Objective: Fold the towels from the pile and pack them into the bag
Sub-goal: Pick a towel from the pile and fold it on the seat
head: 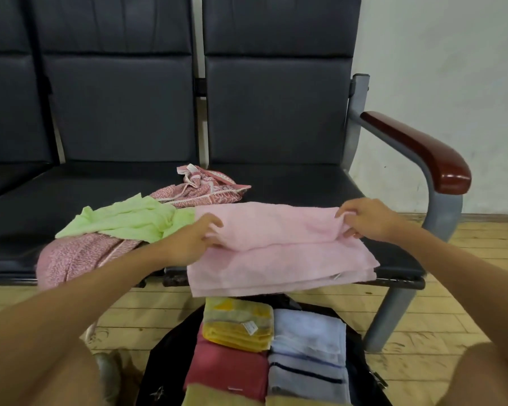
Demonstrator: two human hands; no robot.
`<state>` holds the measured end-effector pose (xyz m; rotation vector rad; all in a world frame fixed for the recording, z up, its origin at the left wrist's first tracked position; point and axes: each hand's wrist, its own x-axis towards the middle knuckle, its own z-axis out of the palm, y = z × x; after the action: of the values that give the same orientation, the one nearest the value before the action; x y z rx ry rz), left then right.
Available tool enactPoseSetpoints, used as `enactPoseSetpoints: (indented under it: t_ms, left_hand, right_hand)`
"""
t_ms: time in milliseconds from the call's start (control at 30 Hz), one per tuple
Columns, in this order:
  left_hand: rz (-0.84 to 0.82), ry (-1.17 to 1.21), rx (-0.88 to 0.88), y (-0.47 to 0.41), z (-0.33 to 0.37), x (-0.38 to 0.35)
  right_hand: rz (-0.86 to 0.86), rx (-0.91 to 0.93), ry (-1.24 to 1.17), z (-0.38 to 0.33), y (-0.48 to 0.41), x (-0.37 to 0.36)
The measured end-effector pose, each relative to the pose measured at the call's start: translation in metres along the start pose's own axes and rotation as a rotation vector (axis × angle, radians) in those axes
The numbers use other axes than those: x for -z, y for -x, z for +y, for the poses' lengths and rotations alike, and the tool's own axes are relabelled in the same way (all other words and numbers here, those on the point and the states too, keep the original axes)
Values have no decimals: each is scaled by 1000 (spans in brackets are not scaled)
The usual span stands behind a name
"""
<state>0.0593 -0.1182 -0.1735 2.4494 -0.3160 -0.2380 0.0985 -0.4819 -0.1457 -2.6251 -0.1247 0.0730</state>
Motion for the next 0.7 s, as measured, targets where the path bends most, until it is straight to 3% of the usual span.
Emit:
enactPoseSetpoints:
  t_ms: [100, 267, 533, 700]
  left_hand:
    - [-170, -169, -44, 2, -18, -12]
    - [-194, -154, -23, -20, -32, -15]
    - [133, -89, -47, -63, -53, -16]
    - [403, -70, -159, -69, -44, -14]
  right_hand:
    - [-173, 78, 321, -1, 12, -8]
    - [-147, 123, 365, 2, 2, -22]
    - [24, 52, 364, 11, -41, -49]
    - [208, 18, 157, 10, -49, -49]
